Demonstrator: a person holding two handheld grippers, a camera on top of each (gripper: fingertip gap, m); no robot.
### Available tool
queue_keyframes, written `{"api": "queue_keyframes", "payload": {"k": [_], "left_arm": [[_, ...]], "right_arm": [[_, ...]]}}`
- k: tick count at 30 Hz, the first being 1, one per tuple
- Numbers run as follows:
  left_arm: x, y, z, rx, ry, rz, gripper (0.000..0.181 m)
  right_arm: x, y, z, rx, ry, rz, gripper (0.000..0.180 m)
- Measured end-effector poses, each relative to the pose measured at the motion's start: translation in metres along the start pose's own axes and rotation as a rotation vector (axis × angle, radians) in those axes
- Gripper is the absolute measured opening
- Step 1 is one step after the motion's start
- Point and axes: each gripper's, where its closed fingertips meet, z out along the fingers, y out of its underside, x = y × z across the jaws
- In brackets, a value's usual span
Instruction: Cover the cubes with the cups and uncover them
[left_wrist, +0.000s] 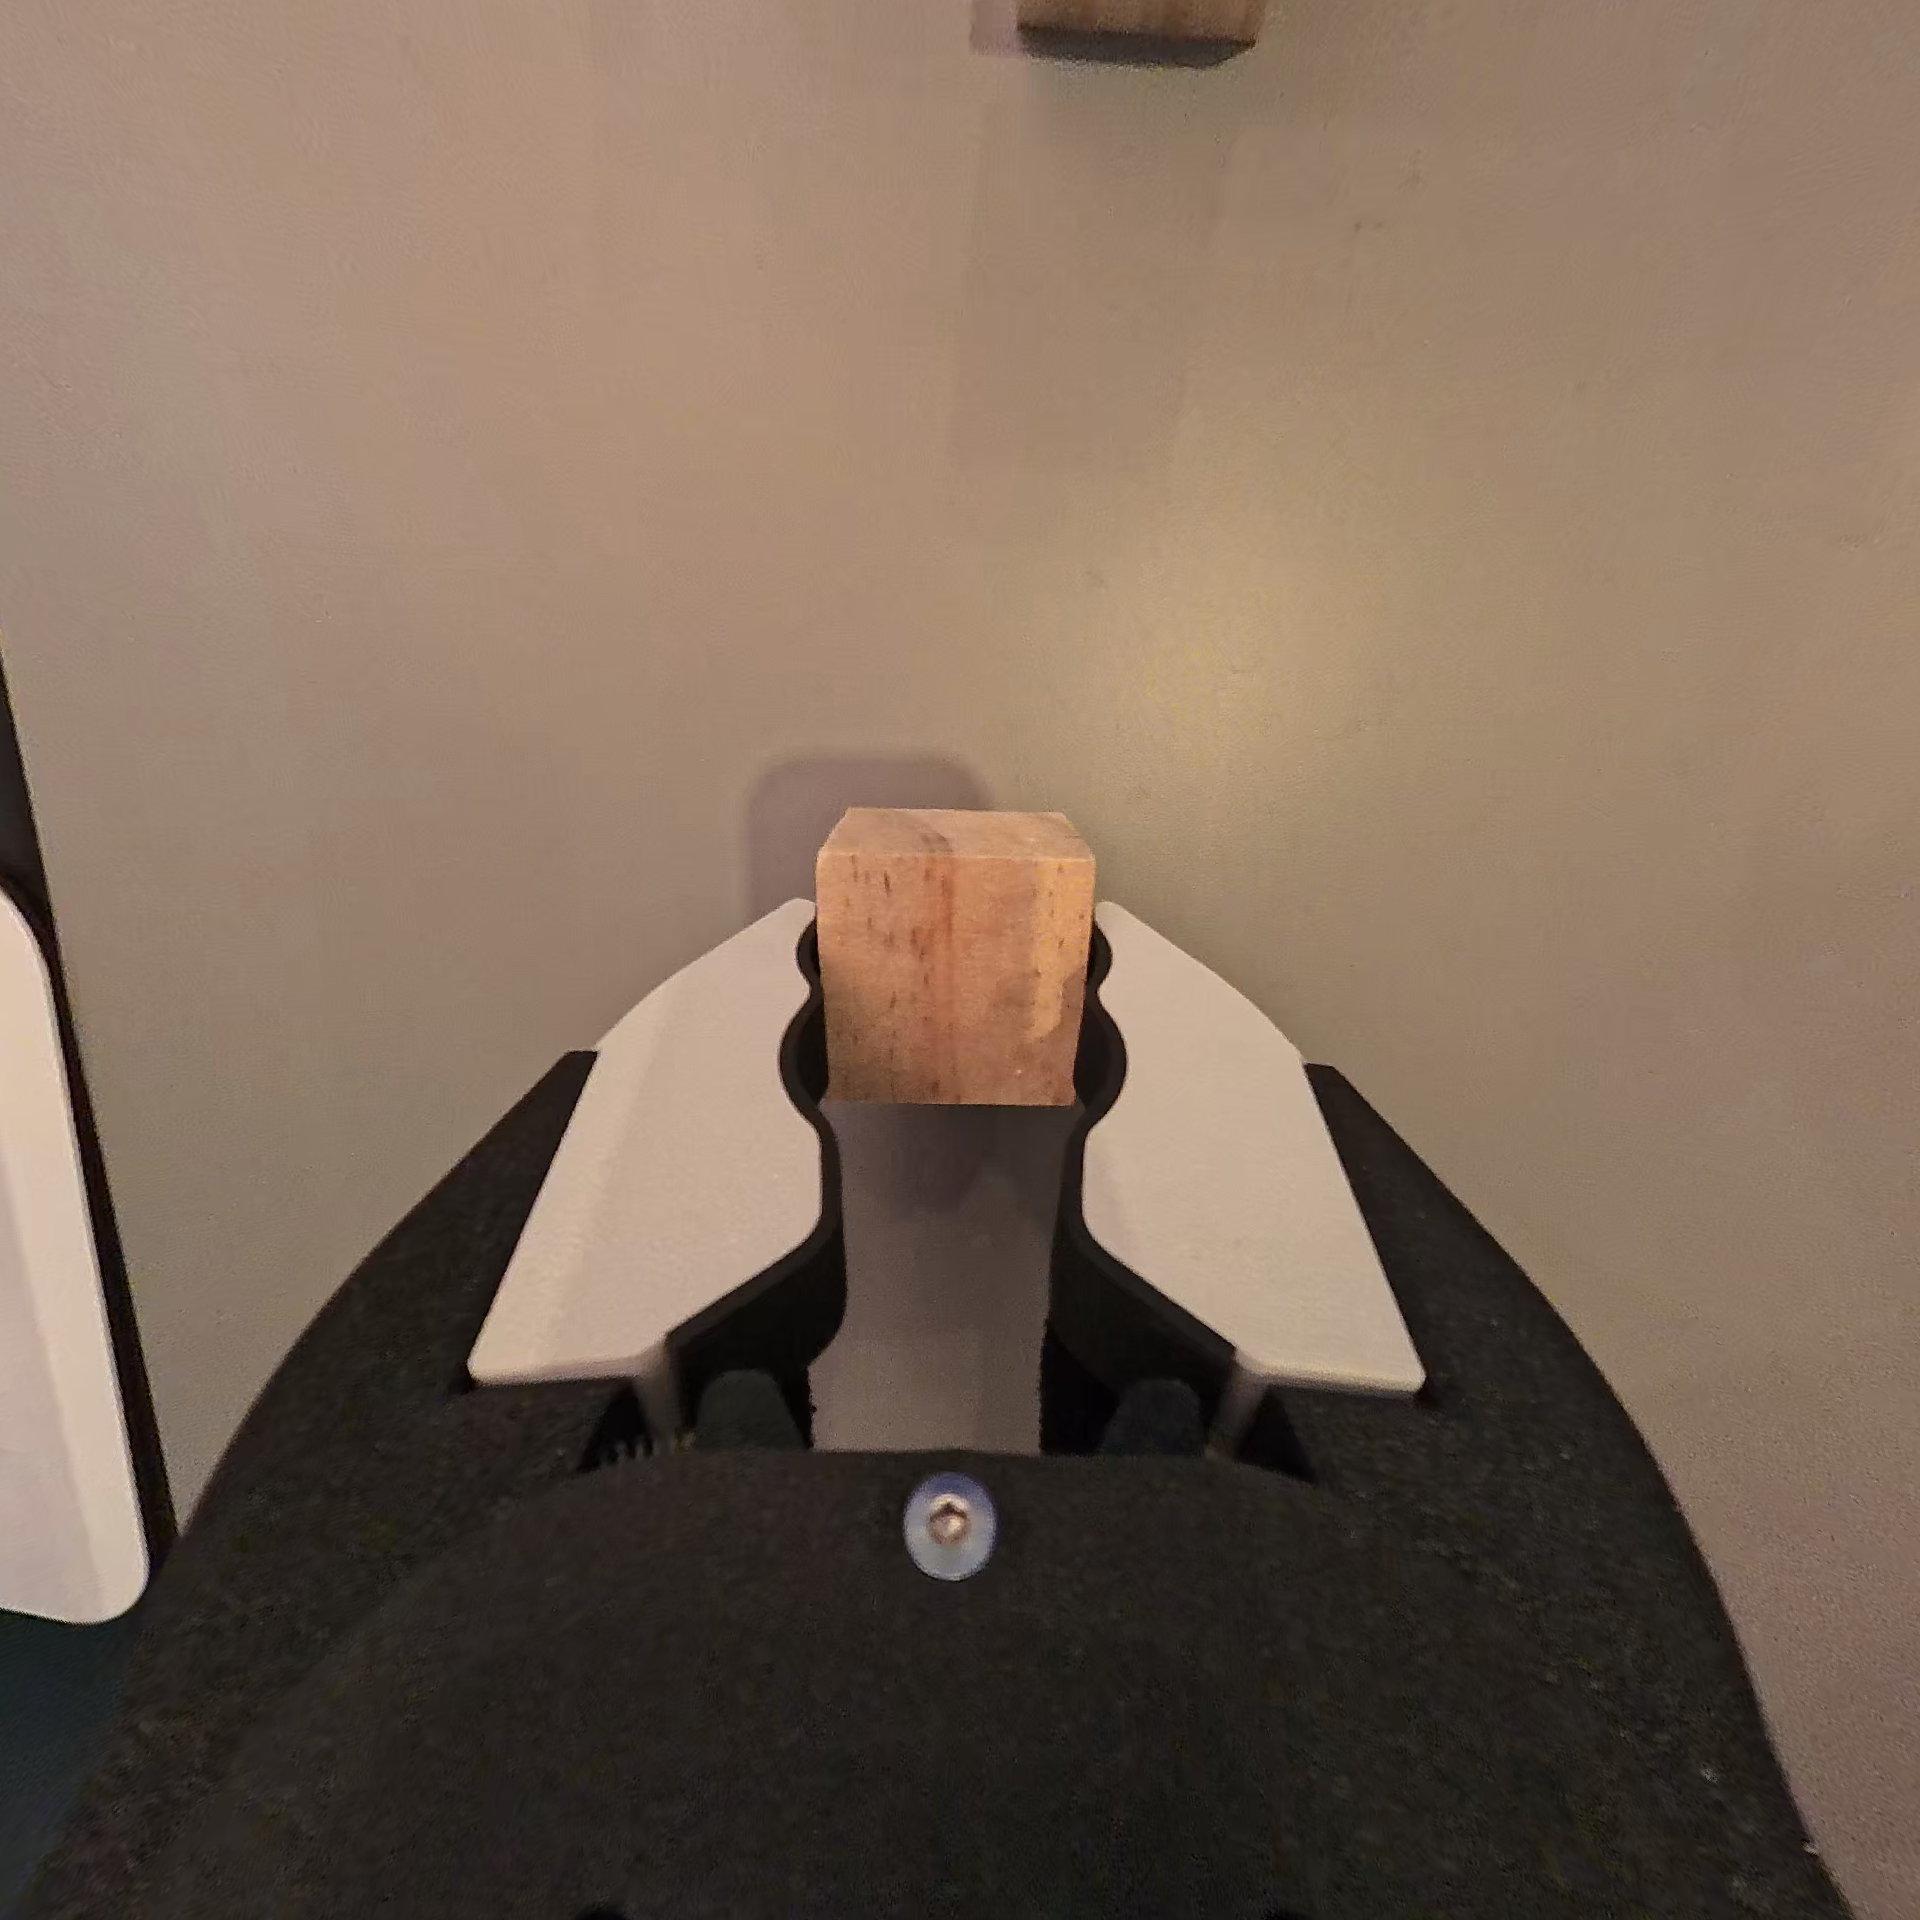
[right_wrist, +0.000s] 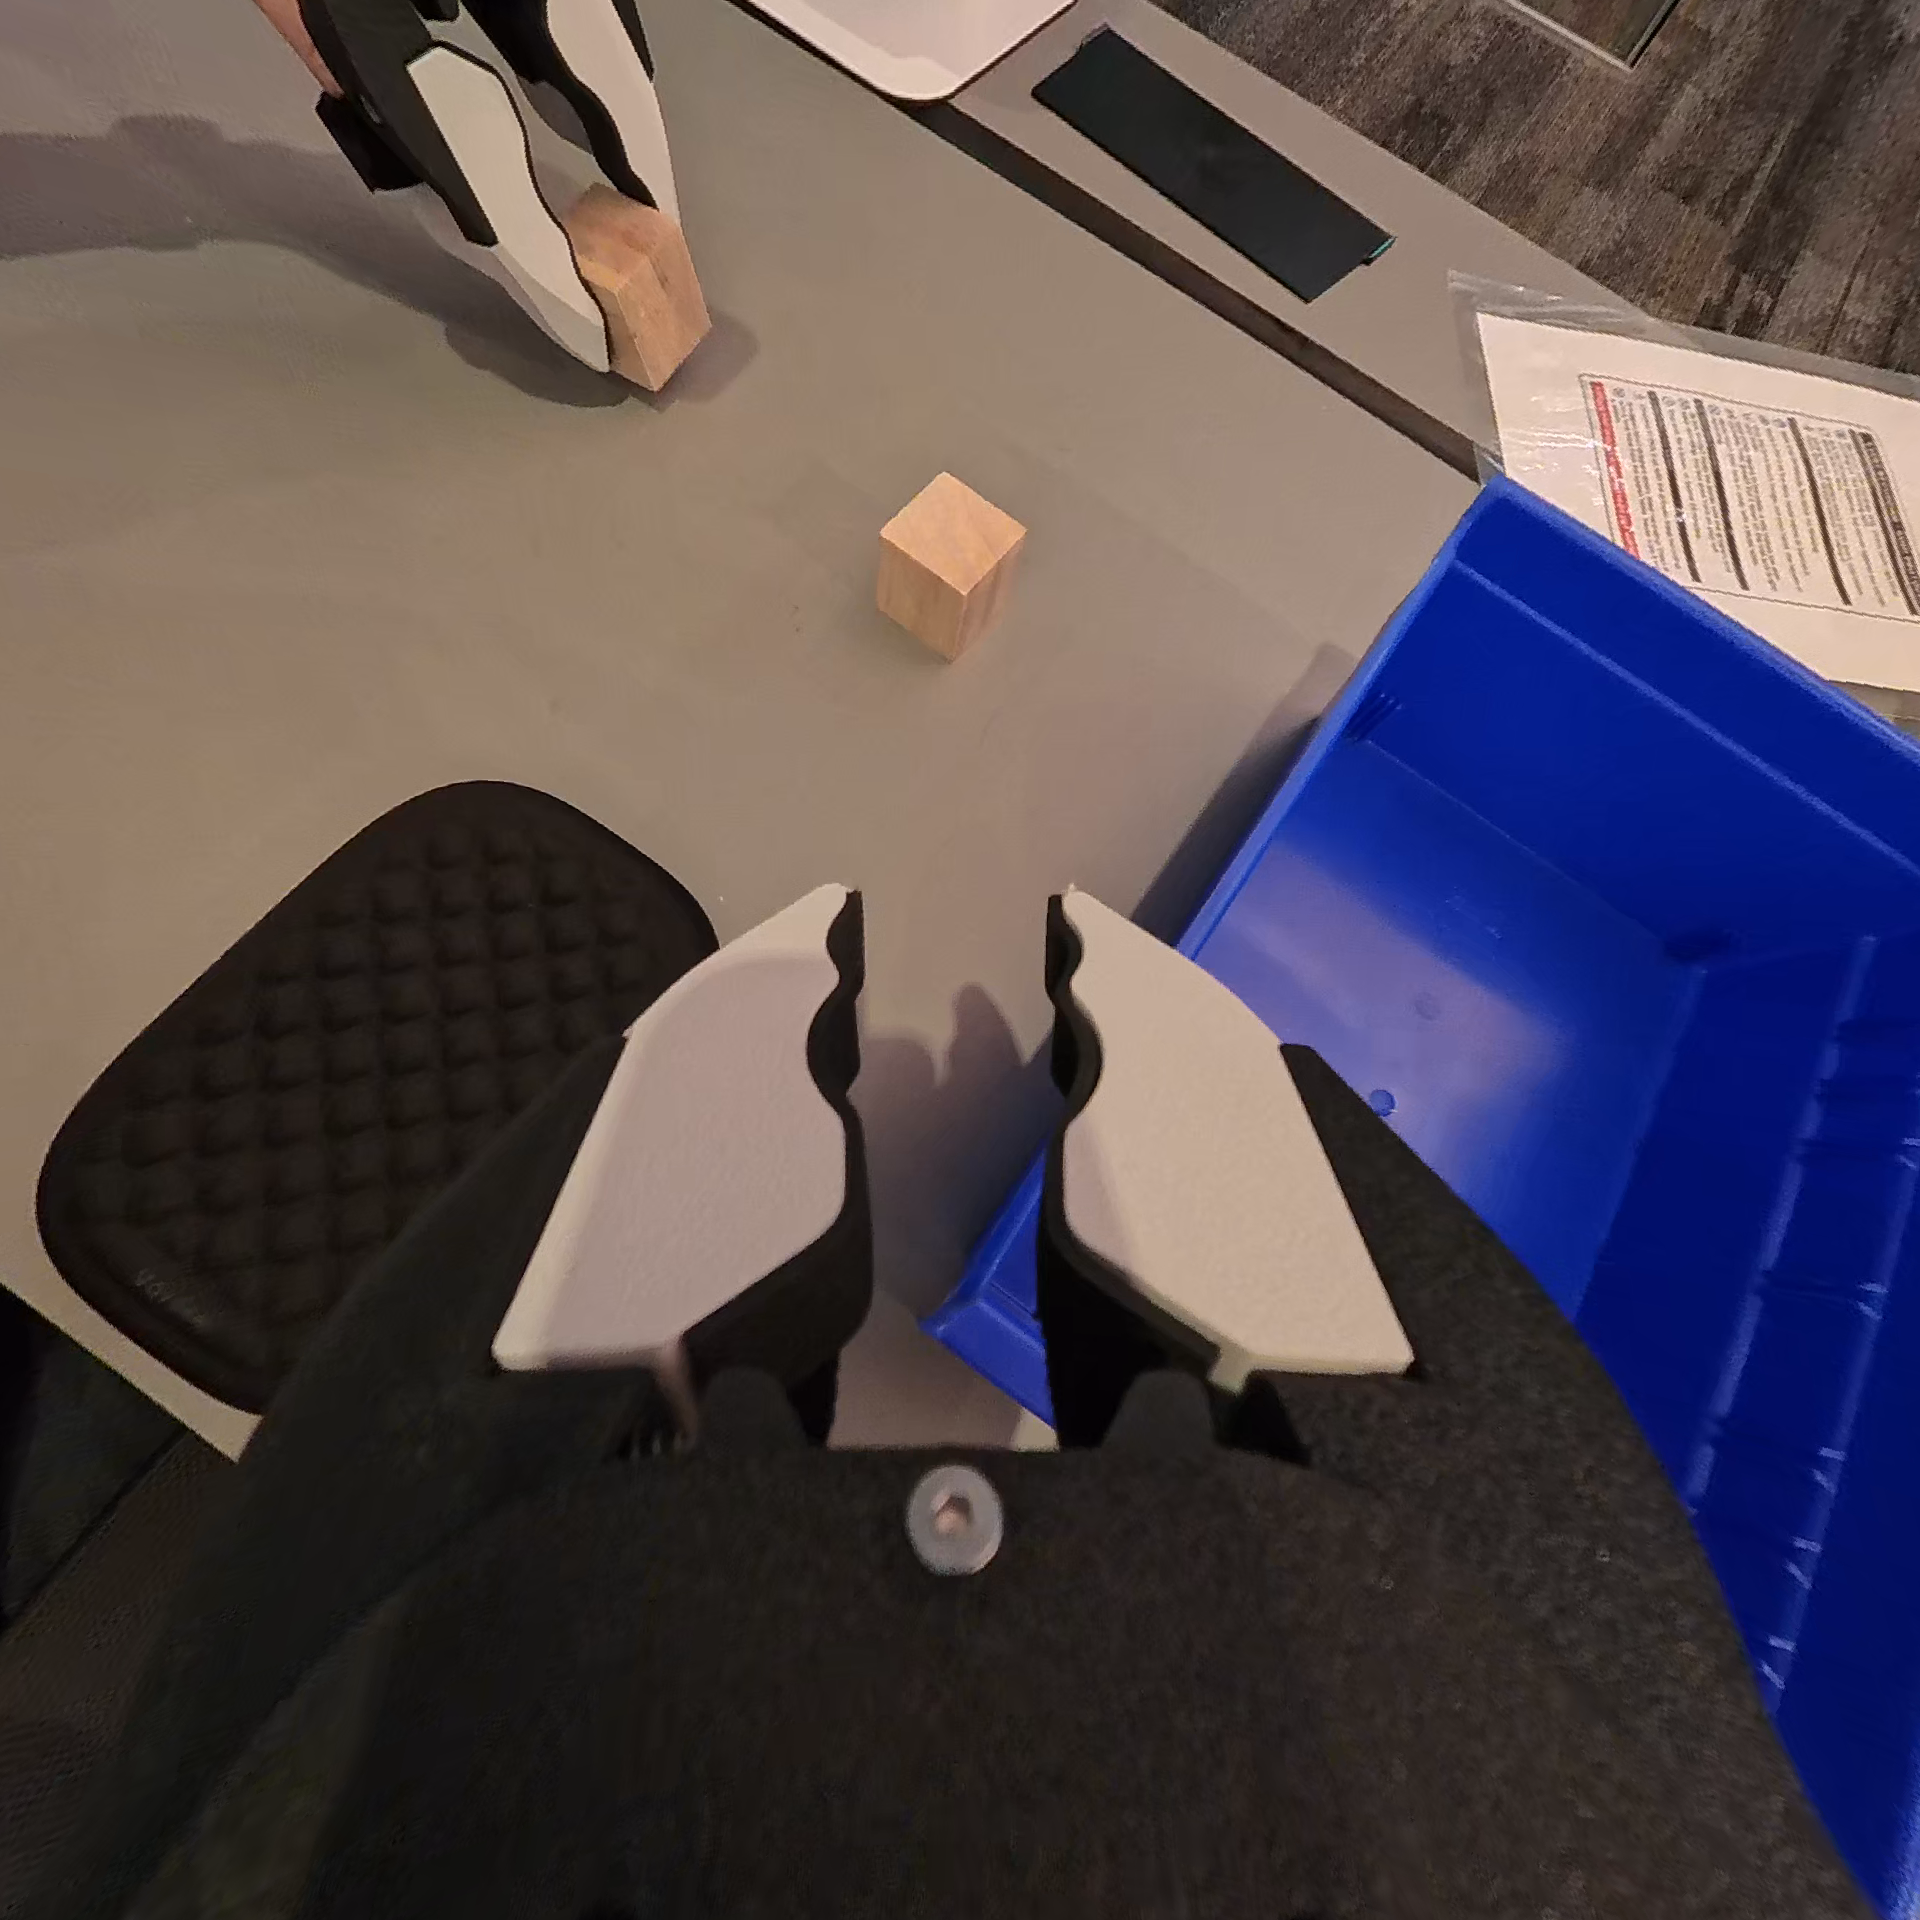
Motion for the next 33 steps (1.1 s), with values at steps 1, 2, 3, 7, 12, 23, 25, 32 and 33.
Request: {"api": "queue_keyframes", "payload": {"k": [1, 2, 3, 7, 12, 23, 25, 32, 33], "left_arm": [[0.0, 0.001, 0.001, -0.005, 0.006, -0.003, 0.044], [0.001, 0.002, 0.002, -0.012, 0.014, -0.008, 0.044], [0.002, 0.003, 0.003, -0.018, 0.024, -0.012, 0.044], [0.005, 0.007, 0.007, -0.027, 0.05, -0.007, 0.044], [0.007, 0.008, 0.005, -0.014, 0.082, -0.034, 0.062], [0.016, 0.052, -0.235, 0.407, -0.301, -0.103, 0.058], [0.025, 0.099, -0.284, 0.405, -0.422, -0.152, 0.056], [0.053, 0.301, -0.345, 0.243, -0.631, -0.463, 0.017], [0.058, 0.328, -0.339, 0.204, -0.617, -0.519, 0.012]], "right_arm": [[0.0, 0.001, 0.0, -0.001, 0.0, 0.001, 0.033], [0.001, 0.001, 0.0, -0.002, 0.001, 0.001, 0.033], [0.001, 0.002, 0.0, -0.002, 0.002, 0.001, 0.033], [0.002, 0.002, -0.001, 0.003, 0.002, 0.008, 0.033], [0.002, 0.003, -0.001, 0.002, -0.002, 0.009, 0.033], [0.0, -0.021, -0.014, 0.073, 0.015, -0.049, 0.033], [-0.003, -0.029, -0.014, 0.098, 0.01, -0.062, 0.033], [-0.019, -0.052, 0.001, 0.117, -0.012, -0.088, 0.033], [-0.023, -0.056, 0.003, 0.117, -0.017, -0.093, 0.033]]}}
